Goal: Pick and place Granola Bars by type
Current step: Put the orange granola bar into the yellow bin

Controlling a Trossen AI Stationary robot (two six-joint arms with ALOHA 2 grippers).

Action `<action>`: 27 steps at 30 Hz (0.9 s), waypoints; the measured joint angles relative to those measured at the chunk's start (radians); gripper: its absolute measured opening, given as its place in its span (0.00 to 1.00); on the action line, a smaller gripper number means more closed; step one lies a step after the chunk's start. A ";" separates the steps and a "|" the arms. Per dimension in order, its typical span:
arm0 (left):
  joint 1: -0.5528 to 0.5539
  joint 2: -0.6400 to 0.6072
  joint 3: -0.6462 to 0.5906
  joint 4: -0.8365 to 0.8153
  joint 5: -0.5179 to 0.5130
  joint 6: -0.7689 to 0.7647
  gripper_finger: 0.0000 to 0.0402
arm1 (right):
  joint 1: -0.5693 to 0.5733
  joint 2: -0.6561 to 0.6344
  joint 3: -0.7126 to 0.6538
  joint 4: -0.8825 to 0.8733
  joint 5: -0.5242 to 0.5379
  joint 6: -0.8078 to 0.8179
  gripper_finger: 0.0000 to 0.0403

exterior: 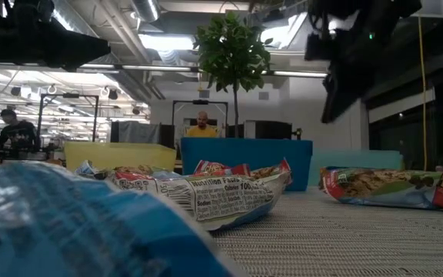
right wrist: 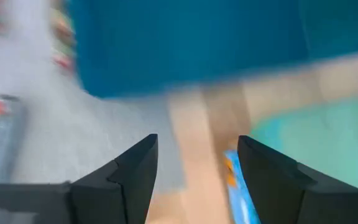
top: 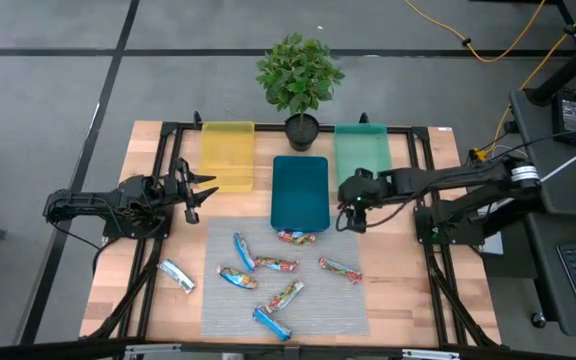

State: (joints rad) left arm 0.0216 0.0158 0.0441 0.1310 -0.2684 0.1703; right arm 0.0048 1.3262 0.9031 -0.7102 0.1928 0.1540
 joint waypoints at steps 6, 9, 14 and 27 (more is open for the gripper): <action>0.000 0.000 0.000 0.000 0.000 0.000 0.33 | 0.000 0.064 0.000 -0.036 0.016 0.035 0.55; 0.000 0.000 0.000 0.000 0.000 0.000 0.33 | 0.000 0.097 0.000 -0.036 0.016 0.047 0.55; 0.000 0.000 0.000 0.000 0.000 0.000 0.34 | 0.000 0.150 0.000 -0.036 0.017 0.025 0.55; 0.000 0.000 0.000 0.000 0.000 0.000 0.33 | 0.000 0.241 0.000 -0.016 0.061 -0.023 0.55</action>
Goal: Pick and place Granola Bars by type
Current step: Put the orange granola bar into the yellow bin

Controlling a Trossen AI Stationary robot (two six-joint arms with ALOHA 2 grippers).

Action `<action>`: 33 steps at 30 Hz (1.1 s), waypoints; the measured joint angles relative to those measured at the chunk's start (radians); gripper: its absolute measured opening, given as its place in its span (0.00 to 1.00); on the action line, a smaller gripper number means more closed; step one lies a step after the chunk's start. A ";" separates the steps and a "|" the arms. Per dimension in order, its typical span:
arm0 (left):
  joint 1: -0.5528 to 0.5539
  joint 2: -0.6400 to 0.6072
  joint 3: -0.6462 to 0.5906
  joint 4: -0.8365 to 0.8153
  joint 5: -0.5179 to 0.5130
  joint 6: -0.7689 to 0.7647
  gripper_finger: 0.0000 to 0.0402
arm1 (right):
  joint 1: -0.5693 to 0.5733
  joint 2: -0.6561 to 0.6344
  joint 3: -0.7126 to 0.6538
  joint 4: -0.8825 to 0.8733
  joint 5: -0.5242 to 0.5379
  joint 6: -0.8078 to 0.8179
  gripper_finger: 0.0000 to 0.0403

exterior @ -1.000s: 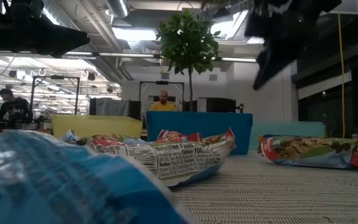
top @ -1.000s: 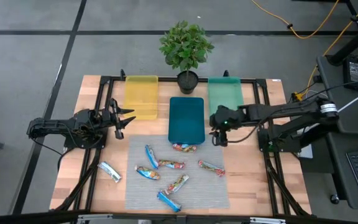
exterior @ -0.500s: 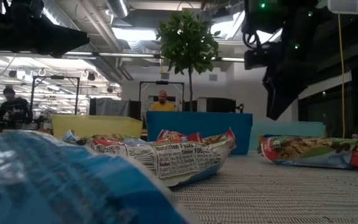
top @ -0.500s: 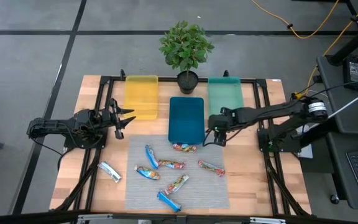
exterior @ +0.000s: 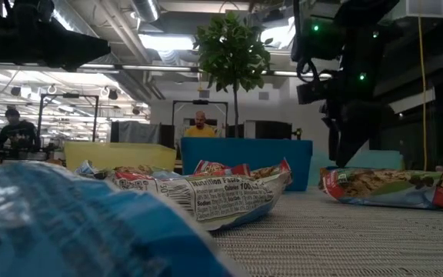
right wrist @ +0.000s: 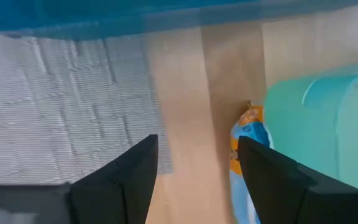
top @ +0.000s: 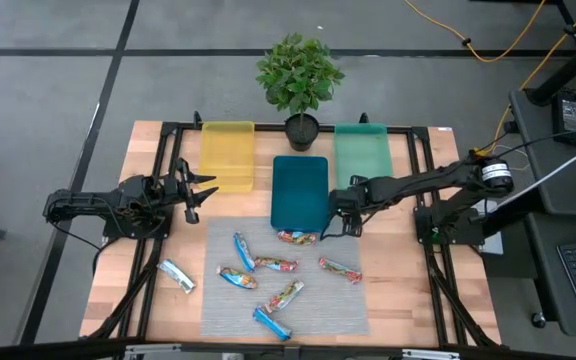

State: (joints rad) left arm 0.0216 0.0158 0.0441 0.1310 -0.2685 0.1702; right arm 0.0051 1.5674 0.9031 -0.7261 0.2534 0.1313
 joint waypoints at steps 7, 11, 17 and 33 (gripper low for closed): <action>0.000 0.000 0.000 0.000 0.000 0.000 0.34 | 0.000 0.051 0.000 0.009 0.016 -0.009 0.55; 0.000 0.000 0.000 0.000 0.000 0.000 0.33 | 0.000 0.084 0.000 0.010 0.032 -0.011 0.55; 0.000 0.000 0.000 0.000 0.000 0.000 0.34 | 0.000 0.123 0.000 0.008 0.068 -0.012 0.55; 0.000 0.000 0.000 0.000 0.000 0.000 0.32 | 0.053 0.136 0.000 0.010 0.065 -0.011 0.55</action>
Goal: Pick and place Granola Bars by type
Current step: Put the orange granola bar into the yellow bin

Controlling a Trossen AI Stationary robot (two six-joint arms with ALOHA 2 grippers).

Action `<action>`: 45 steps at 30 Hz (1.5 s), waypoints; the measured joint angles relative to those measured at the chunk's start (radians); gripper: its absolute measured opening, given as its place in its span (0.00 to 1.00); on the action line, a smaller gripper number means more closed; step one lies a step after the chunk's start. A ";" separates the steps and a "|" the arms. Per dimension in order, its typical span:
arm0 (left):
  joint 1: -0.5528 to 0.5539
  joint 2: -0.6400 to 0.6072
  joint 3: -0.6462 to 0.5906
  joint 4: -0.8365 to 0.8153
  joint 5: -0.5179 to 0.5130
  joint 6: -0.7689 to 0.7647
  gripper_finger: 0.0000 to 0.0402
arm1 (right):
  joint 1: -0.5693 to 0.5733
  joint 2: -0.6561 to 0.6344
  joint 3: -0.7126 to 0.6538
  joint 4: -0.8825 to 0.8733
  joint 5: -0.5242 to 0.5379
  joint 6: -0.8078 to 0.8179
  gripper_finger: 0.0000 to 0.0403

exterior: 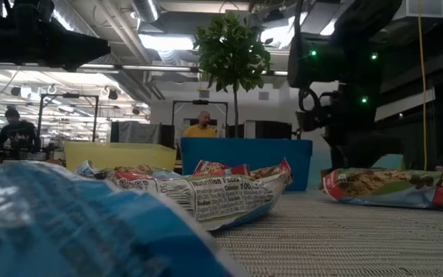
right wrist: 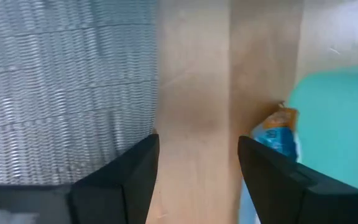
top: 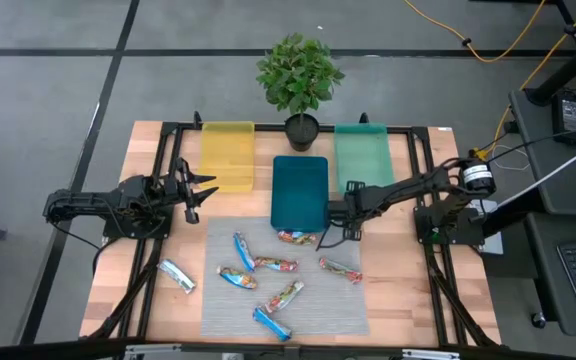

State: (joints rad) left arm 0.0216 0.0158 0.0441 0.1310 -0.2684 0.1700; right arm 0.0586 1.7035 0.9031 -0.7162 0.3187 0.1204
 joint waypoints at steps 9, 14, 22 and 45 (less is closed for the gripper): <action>0.000 0.000 0.000 0.000 0.000 0.000 0.32 | 0.060 0.000 0.076 -0.020 0.005 -0.008 0.55; 0.000 0.000 0.000 0.000 0.000 0.000 0.32 | 0.083 0.000 0.161 -0.033 0.075 -0.059 0.55; 0.000 0.000 0.000 0.000 0.000 0.000 0.32 | 0.051 0.000 0.154 -0.065 0.095 -0.072 0.55; 0.000 0.000 0.000 0.000 0.000 0.000 0.32 | -0.025 0.000 0.025 -0.066 0.159 -0.023 0.55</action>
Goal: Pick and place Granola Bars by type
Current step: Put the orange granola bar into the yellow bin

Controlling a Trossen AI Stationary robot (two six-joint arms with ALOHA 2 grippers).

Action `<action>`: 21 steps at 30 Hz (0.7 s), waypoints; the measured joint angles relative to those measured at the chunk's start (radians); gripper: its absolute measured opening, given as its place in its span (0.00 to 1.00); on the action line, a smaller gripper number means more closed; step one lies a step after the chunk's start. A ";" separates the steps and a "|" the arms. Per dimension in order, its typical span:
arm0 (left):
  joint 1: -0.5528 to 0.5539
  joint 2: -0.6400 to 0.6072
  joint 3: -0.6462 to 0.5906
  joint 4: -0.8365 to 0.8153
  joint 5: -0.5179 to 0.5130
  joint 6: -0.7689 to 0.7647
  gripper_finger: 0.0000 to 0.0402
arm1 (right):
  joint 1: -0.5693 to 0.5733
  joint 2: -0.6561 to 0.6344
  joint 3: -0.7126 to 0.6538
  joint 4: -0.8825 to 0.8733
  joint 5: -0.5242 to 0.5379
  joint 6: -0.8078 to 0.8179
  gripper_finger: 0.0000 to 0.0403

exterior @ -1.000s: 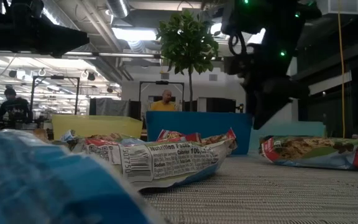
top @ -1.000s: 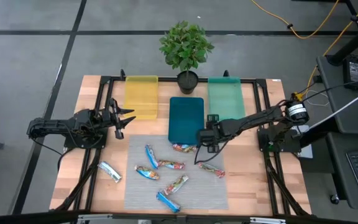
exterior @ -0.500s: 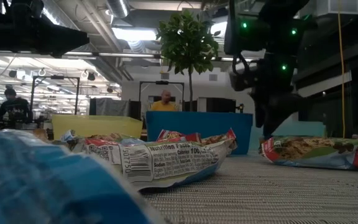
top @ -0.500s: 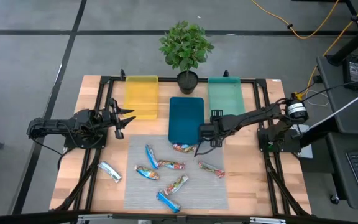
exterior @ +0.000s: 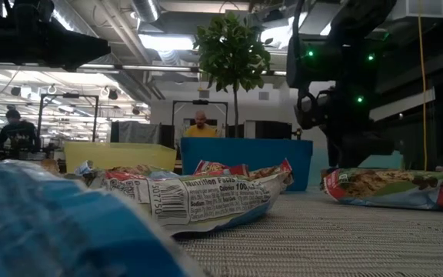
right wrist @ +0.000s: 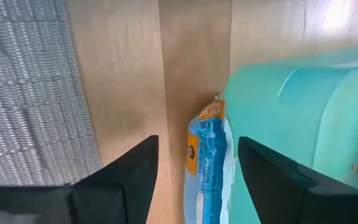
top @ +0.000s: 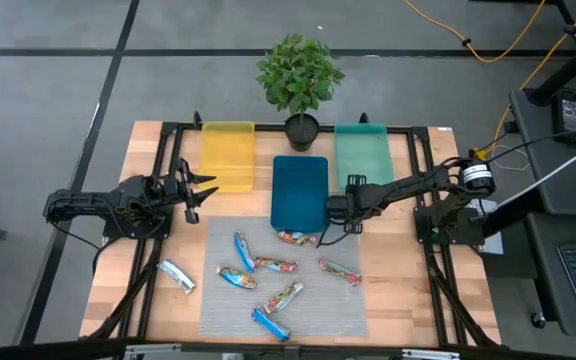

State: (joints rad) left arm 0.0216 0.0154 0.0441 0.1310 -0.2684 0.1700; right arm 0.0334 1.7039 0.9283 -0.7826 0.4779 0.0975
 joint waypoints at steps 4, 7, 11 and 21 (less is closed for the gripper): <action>0.000 0.000 0.000 0.000 0.000 0.000 0.32 | -0.012 0.002 -0.005 0.005 0.001 0.004 0.55; 0.000 0.000 0.000 0.000 0.000 0.000 0.32 | -0.021 0.004 -0.006 0.010 0.001 0.003 0.55; 0.000 0.000 0.000 0.000 0.000 0.000 0.32 | -0.035 0.004 -0.006 0.036 0.001 0.002 0.54; 0.000 0.000 0.000 0.000 0.000 0.000 0.32 | -0.064 0.004 -0.006 0.043 -0.054 -0.001 0.33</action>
State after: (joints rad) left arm 0.0216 0.0154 0.0441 0.1310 -0.2684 0.1703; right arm -0.0309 1.7077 0.9226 -0.7399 0.4239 0.0963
